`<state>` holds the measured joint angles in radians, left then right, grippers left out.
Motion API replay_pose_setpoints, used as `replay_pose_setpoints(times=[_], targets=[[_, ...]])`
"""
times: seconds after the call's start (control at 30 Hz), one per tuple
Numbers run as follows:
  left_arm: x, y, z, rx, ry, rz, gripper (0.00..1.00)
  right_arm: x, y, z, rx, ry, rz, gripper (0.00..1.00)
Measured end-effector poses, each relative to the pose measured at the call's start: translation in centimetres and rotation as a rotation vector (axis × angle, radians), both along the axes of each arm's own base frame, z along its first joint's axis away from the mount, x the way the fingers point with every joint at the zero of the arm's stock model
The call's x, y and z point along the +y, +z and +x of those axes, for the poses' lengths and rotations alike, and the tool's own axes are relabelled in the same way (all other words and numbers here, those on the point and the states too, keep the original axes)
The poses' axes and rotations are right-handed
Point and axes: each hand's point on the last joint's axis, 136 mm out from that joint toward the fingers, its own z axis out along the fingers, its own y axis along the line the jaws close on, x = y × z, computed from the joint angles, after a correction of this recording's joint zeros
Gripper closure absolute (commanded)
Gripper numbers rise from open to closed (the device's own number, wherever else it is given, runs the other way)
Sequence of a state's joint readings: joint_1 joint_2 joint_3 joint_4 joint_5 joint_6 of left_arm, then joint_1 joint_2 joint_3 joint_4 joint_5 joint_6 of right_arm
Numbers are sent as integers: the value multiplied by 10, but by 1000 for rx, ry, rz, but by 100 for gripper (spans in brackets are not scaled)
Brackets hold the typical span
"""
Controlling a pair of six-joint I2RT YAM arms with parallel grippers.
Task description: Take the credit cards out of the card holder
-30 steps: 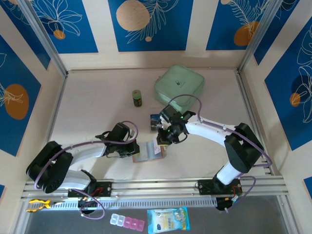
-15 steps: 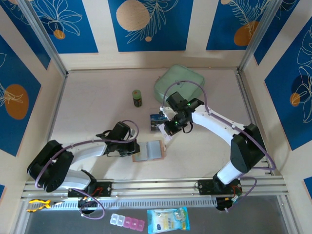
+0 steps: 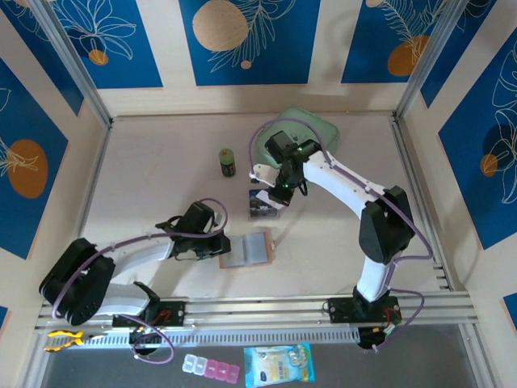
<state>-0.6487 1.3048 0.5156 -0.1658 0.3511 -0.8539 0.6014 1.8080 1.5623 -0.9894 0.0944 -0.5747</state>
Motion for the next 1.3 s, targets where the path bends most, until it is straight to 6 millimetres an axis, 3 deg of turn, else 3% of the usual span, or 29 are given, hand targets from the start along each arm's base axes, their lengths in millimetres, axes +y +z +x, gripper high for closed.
replay_pose_setpoints(times=[0.4, 0.7, 1.07, 1.3], targets=[[9, 7, -1, -25, 21, 27, 87, 13, 17, 50, -26, 107, 36, 100], [12, 6, -3, -15, 25, 44, 86, 13, 6, 76, 5, 139, 30, 100], [13, 5, -2, -16, 29, 50, 86, 10, -21, 75, 72, 172, -8, 100], [13, 5, -2, -16, 29, 50, 86, 10, -24, 73, 82, 191, -13, 100]])
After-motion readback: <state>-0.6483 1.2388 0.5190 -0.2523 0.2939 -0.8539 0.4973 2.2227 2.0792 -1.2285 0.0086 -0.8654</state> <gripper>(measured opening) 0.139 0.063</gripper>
